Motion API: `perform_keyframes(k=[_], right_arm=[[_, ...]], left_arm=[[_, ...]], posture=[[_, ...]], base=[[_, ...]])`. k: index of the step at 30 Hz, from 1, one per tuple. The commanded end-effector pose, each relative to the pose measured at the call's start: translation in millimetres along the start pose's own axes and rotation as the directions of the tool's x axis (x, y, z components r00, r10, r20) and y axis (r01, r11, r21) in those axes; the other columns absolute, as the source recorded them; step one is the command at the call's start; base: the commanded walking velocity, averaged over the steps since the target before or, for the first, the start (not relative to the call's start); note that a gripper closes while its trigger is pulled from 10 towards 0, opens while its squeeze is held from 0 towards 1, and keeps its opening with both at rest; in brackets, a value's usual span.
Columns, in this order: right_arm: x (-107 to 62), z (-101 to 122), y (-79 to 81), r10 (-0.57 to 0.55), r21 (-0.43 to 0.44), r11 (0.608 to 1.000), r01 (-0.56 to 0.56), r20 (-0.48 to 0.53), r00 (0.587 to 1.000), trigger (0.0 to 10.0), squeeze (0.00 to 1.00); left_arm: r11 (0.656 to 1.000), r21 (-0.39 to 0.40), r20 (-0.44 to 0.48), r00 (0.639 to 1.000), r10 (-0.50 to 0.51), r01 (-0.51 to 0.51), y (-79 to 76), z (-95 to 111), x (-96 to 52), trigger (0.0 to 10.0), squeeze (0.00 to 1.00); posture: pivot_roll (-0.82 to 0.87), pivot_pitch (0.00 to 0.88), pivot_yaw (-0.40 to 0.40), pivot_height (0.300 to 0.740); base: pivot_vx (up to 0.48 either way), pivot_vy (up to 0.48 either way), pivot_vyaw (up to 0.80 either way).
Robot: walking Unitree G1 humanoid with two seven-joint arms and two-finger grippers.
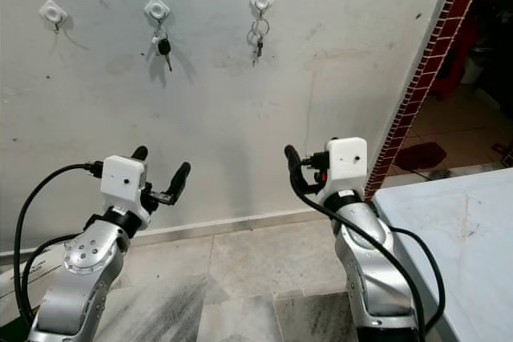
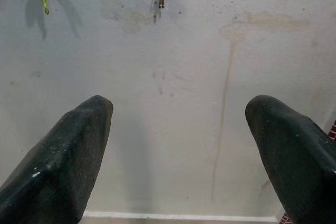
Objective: Hang keys on a hook
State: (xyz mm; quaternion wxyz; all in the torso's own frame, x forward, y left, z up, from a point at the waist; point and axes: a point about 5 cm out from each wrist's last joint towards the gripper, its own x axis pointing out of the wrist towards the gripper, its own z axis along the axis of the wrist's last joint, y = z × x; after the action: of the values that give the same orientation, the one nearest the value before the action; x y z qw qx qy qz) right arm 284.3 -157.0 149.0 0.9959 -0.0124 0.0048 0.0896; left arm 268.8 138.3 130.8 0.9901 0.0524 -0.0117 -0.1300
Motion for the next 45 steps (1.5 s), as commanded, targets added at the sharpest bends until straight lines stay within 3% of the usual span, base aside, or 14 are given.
perform_keyframes(k=[1,21,32,45], right_arm=[[-1.9,3.0,1.0,-0.001,0.0,1.0,0.001,0.008,1.0,10.0,0.0],[-1.2,0.0,3.6,-0.008,0.011,1.0,0.008,-0.002,1.0,10.0,0.0],[-0.8,0.2,2.6,-0.016,0.01,1.0,0.016,-0.001,1.0,10.0,0.0],[2.9,7.4,-14.2,-0.161,-0.041,0.986,0.161,0.011,0.987,10.0,0.0]], left_arm=[[1.0,0.008,-0.001,1.0,-0.003,0.003,1.3,1.6,-1.0,10.0,0.0],[0.999,0.023,-0.022,0.999,-0.029,0.03,3.0,1.2,-5.6,10.0,0.0],[0.999,0.026,-0.029,0.999,-0.038,0.039,1.8,1.0,-7.2,10.0,0.0],[0.999,-0.007,-0.041,0.998,-0.053,0.053,2.9,-0.2,-5.0,10.0,0.0]], posture=[[0.02,0.0,0.051,0.74],[0.04,0.0,0.064,0.74],[0.04,0.0,0.066,0.74],[0.03,0.0,0.062,0.74]], base=[[-0.289,0.0,0.0],[-0.31,0.0,0.0],[0.0,0.0,0.0],[0.0,0.0,0.0]])
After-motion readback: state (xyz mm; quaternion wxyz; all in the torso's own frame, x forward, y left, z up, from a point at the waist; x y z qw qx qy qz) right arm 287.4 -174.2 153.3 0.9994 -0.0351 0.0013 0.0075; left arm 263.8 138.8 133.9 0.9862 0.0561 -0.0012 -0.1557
